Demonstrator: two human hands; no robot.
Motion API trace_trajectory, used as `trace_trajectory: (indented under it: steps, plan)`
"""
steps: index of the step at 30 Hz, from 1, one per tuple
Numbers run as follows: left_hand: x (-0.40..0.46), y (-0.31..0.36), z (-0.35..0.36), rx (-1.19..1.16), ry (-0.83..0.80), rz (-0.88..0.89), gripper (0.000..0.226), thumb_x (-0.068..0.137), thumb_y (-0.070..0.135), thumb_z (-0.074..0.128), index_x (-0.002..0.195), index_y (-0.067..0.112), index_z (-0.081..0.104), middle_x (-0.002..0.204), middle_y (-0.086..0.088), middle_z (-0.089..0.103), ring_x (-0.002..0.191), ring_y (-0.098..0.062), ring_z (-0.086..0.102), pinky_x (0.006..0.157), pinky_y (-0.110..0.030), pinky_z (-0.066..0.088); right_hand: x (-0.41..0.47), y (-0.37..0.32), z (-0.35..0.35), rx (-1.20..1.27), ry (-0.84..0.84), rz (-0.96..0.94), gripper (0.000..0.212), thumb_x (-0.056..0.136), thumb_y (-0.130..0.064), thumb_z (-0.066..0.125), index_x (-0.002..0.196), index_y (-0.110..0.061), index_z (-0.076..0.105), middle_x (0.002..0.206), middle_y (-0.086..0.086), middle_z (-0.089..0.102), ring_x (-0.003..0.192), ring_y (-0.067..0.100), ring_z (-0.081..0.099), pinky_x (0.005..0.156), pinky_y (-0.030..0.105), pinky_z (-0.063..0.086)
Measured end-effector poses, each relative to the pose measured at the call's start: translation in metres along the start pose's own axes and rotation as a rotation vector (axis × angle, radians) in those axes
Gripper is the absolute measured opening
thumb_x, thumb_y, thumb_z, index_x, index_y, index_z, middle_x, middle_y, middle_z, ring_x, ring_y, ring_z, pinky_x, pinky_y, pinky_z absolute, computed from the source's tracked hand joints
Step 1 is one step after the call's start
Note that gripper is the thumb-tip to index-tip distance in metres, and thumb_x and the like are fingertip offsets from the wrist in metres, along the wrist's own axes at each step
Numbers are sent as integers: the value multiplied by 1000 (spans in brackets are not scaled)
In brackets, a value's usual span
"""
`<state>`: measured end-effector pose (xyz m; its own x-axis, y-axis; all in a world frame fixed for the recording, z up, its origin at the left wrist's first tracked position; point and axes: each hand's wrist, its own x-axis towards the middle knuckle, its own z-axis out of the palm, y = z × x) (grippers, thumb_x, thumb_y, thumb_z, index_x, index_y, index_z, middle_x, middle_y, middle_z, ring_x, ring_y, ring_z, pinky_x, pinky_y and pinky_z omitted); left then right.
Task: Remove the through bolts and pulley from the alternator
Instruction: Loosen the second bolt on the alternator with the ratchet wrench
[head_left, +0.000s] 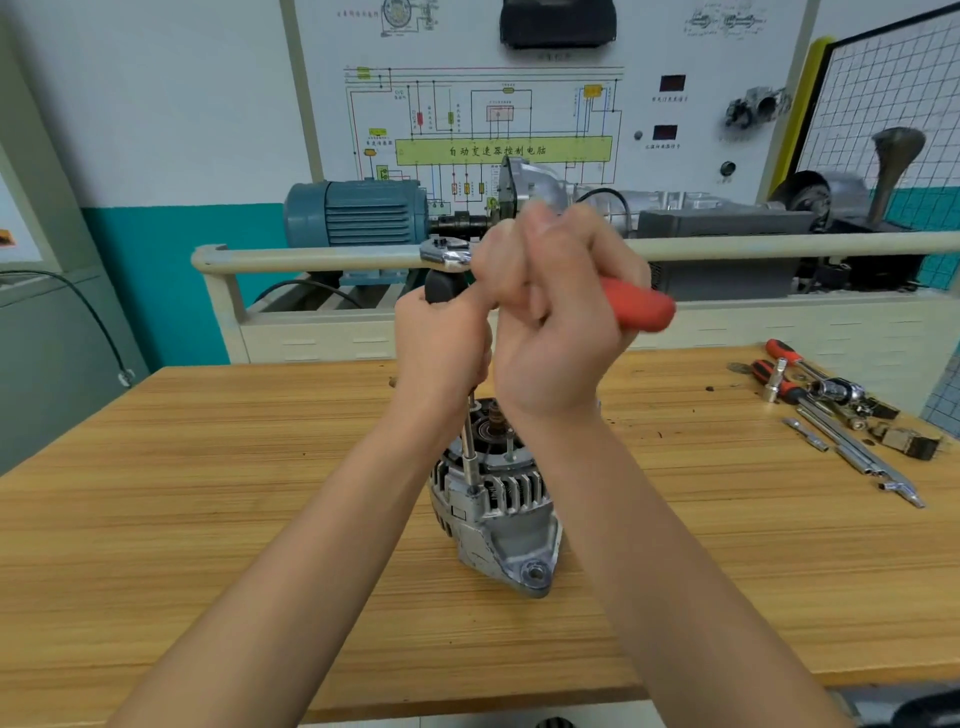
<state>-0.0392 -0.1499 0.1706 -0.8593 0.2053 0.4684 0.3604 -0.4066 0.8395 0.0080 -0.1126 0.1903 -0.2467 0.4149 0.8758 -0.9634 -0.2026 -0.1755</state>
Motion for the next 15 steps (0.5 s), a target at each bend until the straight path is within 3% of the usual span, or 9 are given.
trace_trajectory:
  steps: [4, 8, 11, 13, 15]
  plan:
    - [3, 0, -11, -45, -193, -98, 46, 81, -6, 54, 48, 21, 37, 40, 7, 27, 34, -9, 21, 37, -15, 20, 20, -6, -19, 335, 50, 278, 50, 82, -3, 43, 36, -19, 35, 34, -6, 28, 36, 11, 14, 45, 26, 19]
    - [8, 3, -19, -118, -468, -166, 34, 76, 7, 55, 47, 19, 42, 37, 5, 29, 30, -9, 23, 36, -15, 21, 32, -7, -35, 585, 210, 486, 48, 81, -12, 39, 33, -16, 33, 31, -4, 24, 39, 14, 7, 41, 22, 21]
    - [11, 5, -21, -176, -661, -288, 34, 78, 11, 50, 46, 18, 40, 35, 7, 27, 28, -5, 21, 34, -15, 15, 33, -6, -39, 682, 247, 507, 49, 83, -13, 38, 35, -16, 34, 31, -4, 24, 39, 13, 7, 40, 22, 22]
    - [12, 6, -20, -163, -647, -320, 37, 79, 11, 48, 45, 18, 37, 34, 8, 25, 27, -4, 18, 33, -14, 13, 30, -7, -37, 623, 228, 465, 48, 83, -13, 39, 35, -17, 34, 32, -5, 24, 39, 13, 7, 40, 23, 22]
    - [12, 6, -17, -111, -519, -306, 41, 82, 7, 48, 45, 19, 35, 35, 7, 22, 28, -6, 16, 34, -12, 14, 25, -7, -31, 488, 174, 382, 50, 85, -11, 40, 35, -19, 35, 33, -6, 24, 39, 13, 10, 43, 25, 22]
